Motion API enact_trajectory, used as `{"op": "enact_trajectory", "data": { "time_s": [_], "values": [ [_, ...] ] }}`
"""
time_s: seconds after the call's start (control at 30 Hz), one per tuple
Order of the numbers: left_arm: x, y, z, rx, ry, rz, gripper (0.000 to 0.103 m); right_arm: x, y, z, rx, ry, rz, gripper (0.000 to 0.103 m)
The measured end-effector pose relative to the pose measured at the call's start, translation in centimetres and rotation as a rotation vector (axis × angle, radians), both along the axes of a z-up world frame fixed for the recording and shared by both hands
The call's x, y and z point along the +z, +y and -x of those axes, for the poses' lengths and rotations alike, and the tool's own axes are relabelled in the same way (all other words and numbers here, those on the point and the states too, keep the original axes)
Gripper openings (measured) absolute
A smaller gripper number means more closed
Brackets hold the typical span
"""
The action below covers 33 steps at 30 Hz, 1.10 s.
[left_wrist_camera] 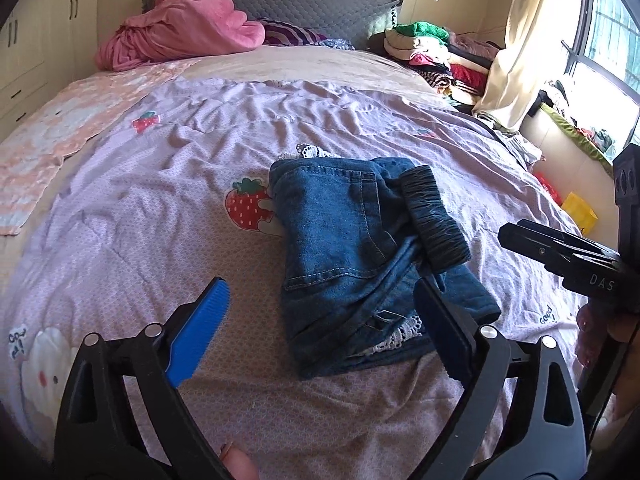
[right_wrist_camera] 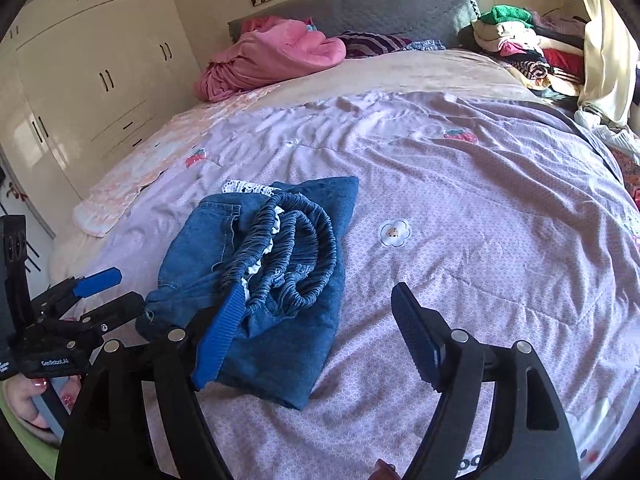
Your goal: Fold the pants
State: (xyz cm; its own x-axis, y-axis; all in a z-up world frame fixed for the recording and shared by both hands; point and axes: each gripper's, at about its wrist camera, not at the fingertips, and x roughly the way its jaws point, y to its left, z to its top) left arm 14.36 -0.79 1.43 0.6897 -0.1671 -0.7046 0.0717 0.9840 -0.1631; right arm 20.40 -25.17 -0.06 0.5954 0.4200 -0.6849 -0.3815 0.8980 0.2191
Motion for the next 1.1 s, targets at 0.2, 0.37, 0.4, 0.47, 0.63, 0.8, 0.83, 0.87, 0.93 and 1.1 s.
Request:
{"op": "enact_trajectory", "data": {
  "time_s": [0.2, 0.37, 0.4, 0.47, 0.63, 0.8, 0.83, 0.87, 0.93, 1.1],
  "values": [
    [1.2, -0.2, 1.5, -0.004, -0.022, -0.005, 0.093, 1.6, -0.5, 2.4, -0.003, -0.044, 0.01, 0.087],
    [1.9, -0.5, 2.9, -0.009, -0.035, -0.013, 0.093, 2.9, -1.2, 4.4, -0.011, -0.077, 0.015, 0.093],
    [2.0, -0.5, 3.2, -0.01, -0.038, -0.017, 0.093, 3.1, -1.3, 4.8, -0.012, -0.083, 0.015, 0.094],
    [2.3, -0.6, 3.8, -0.011, -0.041, -0.023, 0.093, 3.6, -1.6, 5.6, -0.015, -0.093, 0.014, 0.095],
    [2.4, -0.9, 5.9, -0.017, -0.042, -0.034, 0.093, 4.0, -1.9, 7.8, -0.021, -0.107, 0.032, 0.097],
    [1.7, -1.0, 7.9, -0.023, -0.02, -0.035, 0.093, 3.9, -1.9, 9.9, -0.031, -0.121, 0.055, 0.098],
    [1.6, -1.1, 8.3, -0.023, -0.016, -0.038, 0.093, 3.8, -1.9, 10.3, -0.033, -0.118, 0.053, 0.098],
    [1.3, -1.1, 8.7, -0.021, -0.011, -0.043, 0.093, 3.7, -1.9, 10.7, -0.035, -0.113, 0.048, 0.098],
    [1.0, -1.0, 9.5, -0.011, -0.003, -0.045, 0.093, 3.5, -2.0, 11.7, -0.035, -0.11, 0.039, 0.098],
    [-0.2, -1.1, 11.1, -0.003, 0.017, -0.045, 0.093, 2.8, -1.8, 13.7, -0.057, -0.135, 0.099, 0.098]
  ]
}}
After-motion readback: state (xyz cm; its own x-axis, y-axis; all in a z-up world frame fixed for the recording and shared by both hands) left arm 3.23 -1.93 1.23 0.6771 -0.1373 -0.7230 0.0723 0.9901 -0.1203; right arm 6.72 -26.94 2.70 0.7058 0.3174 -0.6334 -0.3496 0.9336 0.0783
